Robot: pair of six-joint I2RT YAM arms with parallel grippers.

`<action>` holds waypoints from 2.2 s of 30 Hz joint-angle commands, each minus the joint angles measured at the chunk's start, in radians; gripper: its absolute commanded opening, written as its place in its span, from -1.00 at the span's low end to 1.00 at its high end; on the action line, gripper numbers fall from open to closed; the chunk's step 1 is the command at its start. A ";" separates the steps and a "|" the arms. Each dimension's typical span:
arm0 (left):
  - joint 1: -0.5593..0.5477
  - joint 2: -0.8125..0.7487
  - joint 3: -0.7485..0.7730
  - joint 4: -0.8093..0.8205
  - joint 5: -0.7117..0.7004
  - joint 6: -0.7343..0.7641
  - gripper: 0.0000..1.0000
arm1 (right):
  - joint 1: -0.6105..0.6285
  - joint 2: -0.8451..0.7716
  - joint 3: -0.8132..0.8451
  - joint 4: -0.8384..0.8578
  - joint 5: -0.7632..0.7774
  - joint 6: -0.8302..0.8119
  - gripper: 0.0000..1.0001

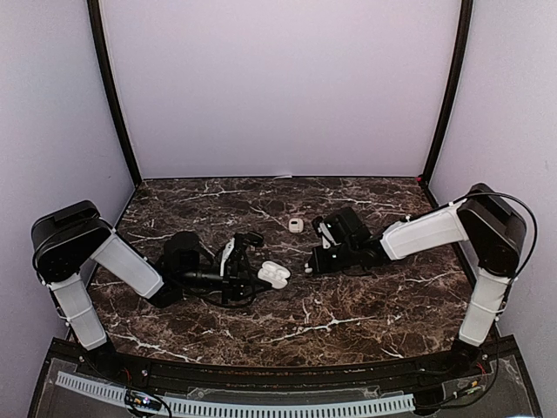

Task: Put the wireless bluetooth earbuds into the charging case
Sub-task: Pick up the left earbud from the center of the board, then insert the left earbud into the left side groove of the charging case.

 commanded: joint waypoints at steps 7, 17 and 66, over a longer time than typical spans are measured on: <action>-0.001 -0.028 -0.023 0.040 0.061 0.036 -0.67 | 0.001 -0.223 -0.172 0.230 -0.139 -0.134 -1.00; -0.030 -0.023 -0.034 0.058 0.109 0.099 -0.67 | 0.014 -0.488 -0.360 0.463 -0.462 -0.278 -1.00; -0.123 -0.056 -0.043 -0.021 0.116 0.292 -0.71 | 0.473 -0.435 -0.156 0.124 -0.041 -0.739 -1.00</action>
